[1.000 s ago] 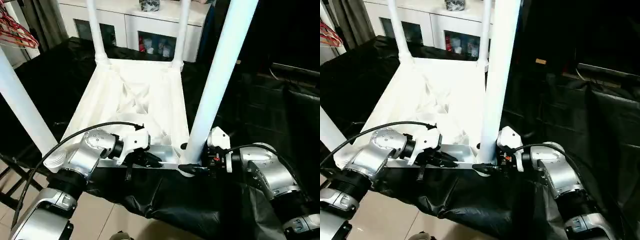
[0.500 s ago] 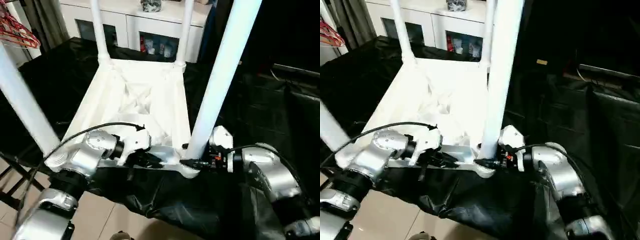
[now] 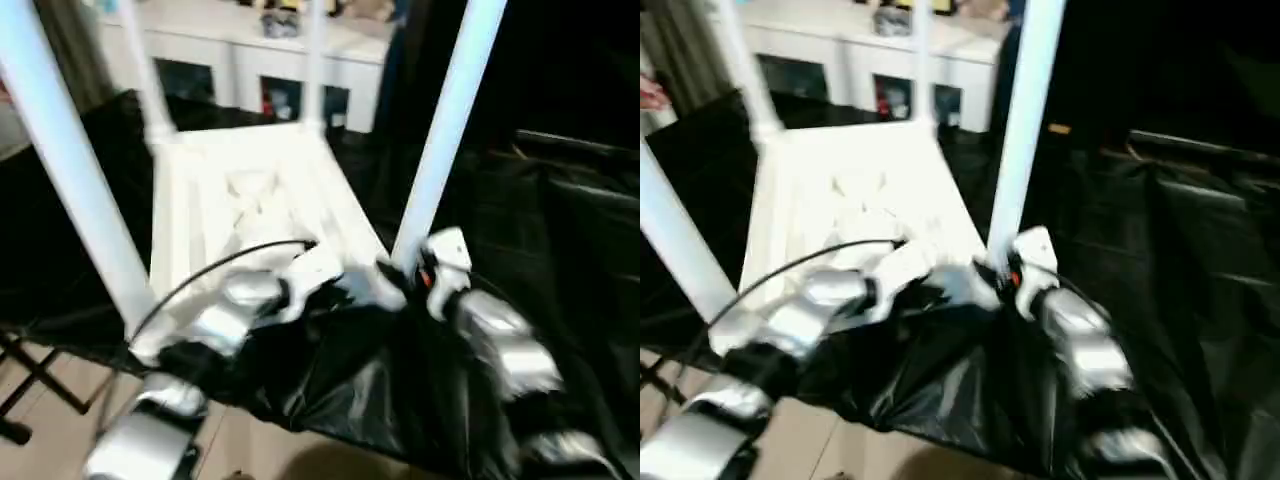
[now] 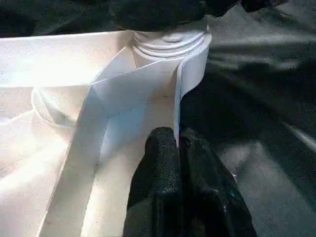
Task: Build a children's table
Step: Rotate leg to tighten
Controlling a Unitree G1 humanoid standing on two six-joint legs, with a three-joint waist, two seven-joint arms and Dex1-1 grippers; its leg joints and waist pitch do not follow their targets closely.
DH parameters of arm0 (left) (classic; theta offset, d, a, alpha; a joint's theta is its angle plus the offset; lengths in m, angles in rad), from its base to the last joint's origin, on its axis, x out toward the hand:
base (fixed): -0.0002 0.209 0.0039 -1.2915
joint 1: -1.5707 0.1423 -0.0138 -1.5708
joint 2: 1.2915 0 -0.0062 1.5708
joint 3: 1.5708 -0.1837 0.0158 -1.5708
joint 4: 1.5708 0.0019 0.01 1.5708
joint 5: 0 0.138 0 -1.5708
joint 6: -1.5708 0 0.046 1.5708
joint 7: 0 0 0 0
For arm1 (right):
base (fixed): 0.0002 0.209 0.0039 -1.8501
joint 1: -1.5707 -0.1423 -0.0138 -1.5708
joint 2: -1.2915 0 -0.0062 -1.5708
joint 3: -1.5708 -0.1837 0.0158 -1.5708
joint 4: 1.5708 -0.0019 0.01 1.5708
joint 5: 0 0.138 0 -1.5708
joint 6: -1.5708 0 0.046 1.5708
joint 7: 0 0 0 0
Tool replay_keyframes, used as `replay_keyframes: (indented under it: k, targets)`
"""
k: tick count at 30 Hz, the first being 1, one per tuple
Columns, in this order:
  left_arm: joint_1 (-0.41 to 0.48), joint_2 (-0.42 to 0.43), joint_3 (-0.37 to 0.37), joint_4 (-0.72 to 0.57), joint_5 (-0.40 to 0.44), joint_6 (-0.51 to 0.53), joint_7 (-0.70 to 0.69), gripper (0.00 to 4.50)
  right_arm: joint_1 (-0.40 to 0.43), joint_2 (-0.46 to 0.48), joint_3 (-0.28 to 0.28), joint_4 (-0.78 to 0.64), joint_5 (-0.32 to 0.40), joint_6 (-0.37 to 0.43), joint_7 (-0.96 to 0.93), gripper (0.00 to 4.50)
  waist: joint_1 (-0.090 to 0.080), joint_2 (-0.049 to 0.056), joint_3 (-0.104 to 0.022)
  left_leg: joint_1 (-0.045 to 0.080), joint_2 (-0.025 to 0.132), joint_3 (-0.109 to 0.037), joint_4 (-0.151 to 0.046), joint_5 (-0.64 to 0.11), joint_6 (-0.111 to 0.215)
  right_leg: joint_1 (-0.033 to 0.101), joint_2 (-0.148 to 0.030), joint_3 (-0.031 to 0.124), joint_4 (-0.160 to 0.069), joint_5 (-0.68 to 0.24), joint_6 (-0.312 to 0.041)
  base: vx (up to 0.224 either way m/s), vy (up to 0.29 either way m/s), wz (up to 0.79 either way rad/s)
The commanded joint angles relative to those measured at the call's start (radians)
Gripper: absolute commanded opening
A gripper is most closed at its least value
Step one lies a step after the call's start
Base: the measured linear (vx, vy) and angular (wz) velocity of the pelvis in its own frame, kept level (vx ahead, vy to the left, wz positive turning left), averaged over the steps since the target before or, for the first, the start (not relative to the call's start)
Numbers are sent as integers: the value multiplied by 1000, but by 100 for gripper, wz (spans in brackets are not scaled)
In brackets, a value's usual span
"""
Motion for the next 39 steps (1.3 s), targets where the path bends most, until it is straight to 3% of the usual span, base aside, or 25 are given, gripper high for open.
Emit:
replay_keyframes:
  k: [1, 4, 6, 8, 10, 15, 16, 21, 22, 23, 26, 30, 31, 33, 34, 36, 39]
  targets:
    - [-48, -88, -6, -6, -5, -33, 84, 0, 5, 123, 107, 69, 10, 37, 44, 194, -9, -2, -36, 11, 23, -25, -74, -483, -1, 12, -80, 28, -111, -581, -57, 0, 0, 0]
    - [-39, -83, -16, -19, 2, -42, 57, 0, -3, 130, 120, 80, -7, -12, 62, 194, -10, -5, -37, 5, 20, -27, -76, -475, 15, 15, -88, 29, -110, -592, -51, 2, 17, -3]
    - [-30, -71, -23, -32, -1, -49, 33, 0, 1, 128, 112, 71, 8, -1, 84, 264, -10, -6, -37, 11, 22, -24, -76, -479, 21, 9, -86, 32, -111, -572, -61, 0, 0, 0]
    - [-18, -49, -27, -47, -7, -59, 2, 0, 8, 116, 109, 55, 17, 9, 113, 266, -9, -6, -36, 10, 22, -23, -77, -478, 25, 8, -87, 35, -109, -566, -68, 0, 0, 0]
    - [-6, -25, -28, -60, -20, -61, -33, 0, 14, 91, 118, 43, 10, 3, 144, 300, -7, -6, -37, 6, 23, -22, -77, -464, 28, 11, -88, 37, -106, -555, -69, 0, 0, 0]
    - [30, 40, -23, -108, -56, -87, -166, 0, 39, -3, 156, -1, 10, -20, 313, 308, 0, -10, -39, 2, 28, -17, -78, -407, 41, 15, -89, 45, -95, -487, -94, 0, 0, 0]
    - [37, 57, -23, -119, -66, -86, -198, 0, 45, -30, 168, -15, 12, -20, 358, 308, 1, -11, -40, -4, 30, -16, -79, -390, 51, 21, -89, 47, -90, -456, -102, 0, 0, 0]
    - [49, 122, -26, -139, -90, -117, -309, 0, 62, -144, 212, -57, 8, -26, 546, 308, 12, -10, -48, 4, 33, -1, -67, -306, 69, 20, -82, 53, -68, -271, -189, 57, -18, 9]
    - [50, 129, -25, -143, -96, -119, -324, 0, 65, -156, 215, -62, 8, -27, 571, 308, 12, -10, -48, 4, 33, -1, -67, -306, 69, 20, -82, 53, -68, -271, -189, 0, 0, 0]
    - [51, 134, -24, -146, -100, -119, -334, 0, 66, -165, 218, -66, 7, -31, 588, 308, 16, -10, -50, -4, 36, 0, -66, -260, 76, 28, -82, 51, -59, -227, -200, 0, 0, 0]
    - [60, 171, -20, -174, -129, -110, -415, 0, 73, -224, 236, -95, 19, -46, 707, 308, 25, -13, -56, -8, 38, 2, -59, -193, 90, 33, -80, 49, -44, -121, -222, 0, 0, 0]
    - [55, 202, -16, -170, -143, -116, -469, 0, 71, -261, 255, -117, 38, -36, 789, 283, 33, -12, -59, -17, 37, 3, -50, -142, 114, 31, -77, 48, -31, -39, -248, 0, 0, 0]
    - [55, 202, -16, -170, -143, -116, -469, 0, 71, -261, 255, -117, 38, -36, 789, 283, 33, -12, -58, -18, 37, 3, -50, -149, 114, 30, -78, 47, -33, -50, -246, 0, 0, 0]
    - [48, 218, -15, -157, -144, -127, -488, 0, 70, -274, 266, -121, 35, -39, 817, 273, 37, -12, -53, -14, 37, 3, -53, -213, 93, 27, -83, 48, -44, -163, -226, 0, 0, 0]
    - [48, 220, -15, -156, -144, -128, -490, 0, 70, -276, 267, -120, 35, -40, 819, 254, 37, -12, -53, -14, 37, 3, -53, -213, 93, 27, -83, 48, -44, -163, -226, 0, 0, 0]
    - [42, 234, -14, -148, -146, -135, -507, 0, 68, -281, 270, -118, 31, -44, 836, 245, 39, -12, -48, -12, 38, 1, -58, -271, 60, 22, -84, 51, -54, -273, -194, 0, 0, 0]
    - [34, 247, -12, -136, -146, -137, -528, 0, 69, -284, 274, -122, 36, -42, 848, 240, 39, -13, -49, -13, 38, -2, -60, -278, 47, 22, -85, 53, -55, -306, -174, 0, 0, 0]
